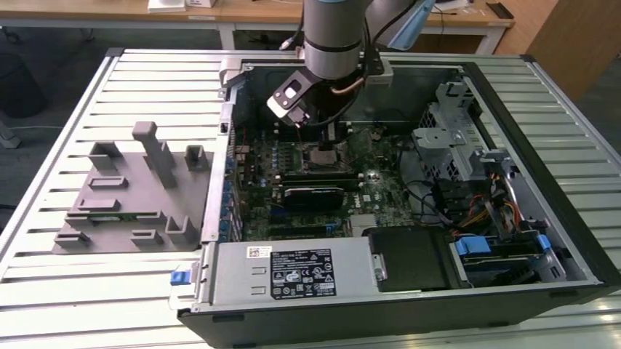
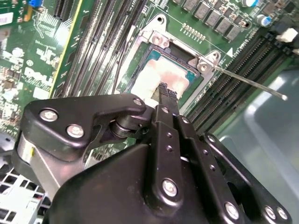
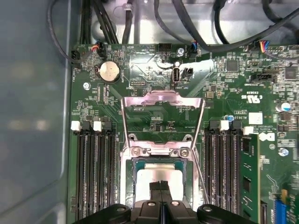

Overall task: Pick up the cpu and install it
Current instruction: 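Place the cpu into insertion slot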

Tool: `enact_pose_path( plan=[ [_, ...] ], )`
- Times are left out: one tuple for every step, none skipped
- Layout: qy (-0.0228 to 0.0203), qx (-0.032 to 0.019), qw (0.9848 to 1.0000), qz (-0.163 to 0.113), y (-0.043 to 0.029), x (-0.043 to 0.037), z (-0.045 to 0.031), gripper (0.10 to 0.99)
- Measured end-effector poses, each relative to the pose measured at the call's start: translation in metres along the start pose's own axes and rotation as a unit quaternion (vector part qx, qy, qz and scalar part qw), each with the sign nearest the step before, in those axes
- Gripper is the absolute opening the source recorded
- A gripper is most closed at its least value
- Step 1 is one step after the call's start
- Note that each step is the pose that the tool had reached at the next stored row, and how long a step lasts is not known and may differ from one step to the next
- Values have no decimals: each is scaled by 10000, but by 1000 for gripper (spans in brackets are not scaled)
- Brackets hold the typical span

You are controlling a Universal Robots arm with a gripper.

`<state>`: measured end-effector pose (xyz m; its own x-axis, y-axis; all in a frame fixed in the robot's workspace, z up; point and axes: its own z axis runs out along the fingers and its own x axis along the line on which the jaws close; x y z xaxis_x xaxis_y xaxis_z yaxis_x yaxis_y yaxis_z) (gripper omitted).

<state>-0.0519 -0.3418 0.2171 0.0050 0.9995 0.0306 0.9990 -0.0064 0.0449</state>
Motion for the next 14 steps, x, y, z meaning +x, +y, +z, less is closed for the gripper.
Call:
enact_pose_path(
  plan=[
    [0,0,10000,0,1,1,-27,106],
    [-1,-1,10000,0,3,2,-55,106],
    [-1,-2,10000,0,4,3,-85,106],
    [-2,-3,10000,0,5,3,-113,106],
    [-2,-4,10000,0,6,4,-142,106],
    [-1,-5,10000,0,8,5,-169,106],
    [-2,-6,10000,0,9,6,-196,106],
    [-2,-8,10000,-1,10,7,-223,106],
    [-1,-10,10000,0,11,8,-249,106],
    [-2,-11,10000,0,12,8,-275,106],
    [-2,-13,10000,-1,13,9,-301,106],
    [-1,-15,10000,-1,15,10,-320,106],
    [-2,-16,10000,-1,15,10,-331,106],
    [-3,-17,10000,-1,15,11,-331,106]
  ],
)
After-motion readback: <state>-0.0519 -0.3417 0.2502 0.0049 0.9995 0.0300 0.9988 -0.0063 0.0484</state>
